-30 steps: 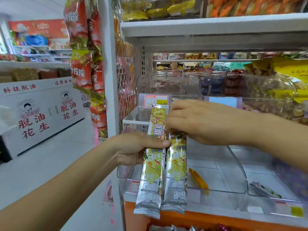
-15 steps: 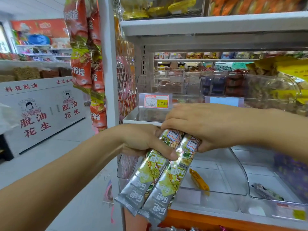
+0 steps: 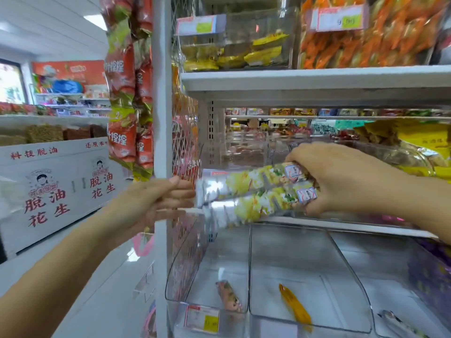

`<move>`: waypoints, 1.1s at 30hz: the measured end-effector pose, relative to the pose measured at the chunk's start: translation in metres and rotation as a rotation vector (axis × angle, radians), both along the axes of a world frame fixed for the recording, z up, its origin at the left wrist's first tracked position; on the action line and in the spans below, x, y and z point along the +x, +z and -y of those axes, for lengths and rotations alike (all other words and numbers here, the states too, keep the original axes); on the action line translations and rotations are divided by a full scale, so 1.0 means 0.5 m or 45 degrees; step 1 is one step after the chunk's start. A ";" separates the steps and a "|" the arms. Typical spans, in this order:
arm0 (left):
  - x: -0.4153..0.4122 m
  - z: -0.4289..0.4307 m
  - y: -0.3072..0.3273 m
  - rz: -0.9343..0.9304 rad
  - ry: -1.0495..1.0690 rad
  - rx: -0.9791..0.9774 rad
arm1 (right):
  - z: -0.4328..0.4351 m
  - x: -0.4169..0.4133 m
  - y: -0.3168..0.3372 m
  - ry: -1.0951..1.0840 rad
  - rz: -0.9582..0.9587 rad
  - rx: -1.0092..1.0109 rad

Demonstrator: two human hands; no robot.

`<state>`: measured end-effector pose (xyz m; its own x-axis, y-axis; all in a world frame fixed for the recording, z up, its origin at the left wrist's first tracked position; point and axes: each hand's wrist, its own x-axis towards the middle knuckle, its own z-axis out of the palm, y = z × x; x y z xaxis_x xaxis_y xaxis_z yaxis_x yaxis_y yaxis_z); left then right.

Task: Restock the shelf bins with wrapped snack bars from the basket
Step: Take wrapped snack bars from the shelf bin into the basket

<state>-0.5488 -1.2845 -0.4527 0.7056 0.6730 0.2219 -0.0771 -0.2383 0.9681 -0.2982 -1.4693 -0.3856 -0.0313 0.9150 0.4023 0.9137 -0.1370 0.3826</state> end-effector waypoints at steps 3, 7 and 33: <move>0.014 -0.031 0.008 -0.116 0.491 0.494 | -0.020 0.004 0.045 -0.190 -0.185 0.032; 0.053 -0.064 -0.007 -0.335 0.667 1.239 | -0.082 0.015 0.117 -0.445 -0.350 -0.048; 0.135 -0.145 -0.018 -0.404 0.359 1.551 | -0.479 0.016 0.047 -0.891 -0.836 -0.878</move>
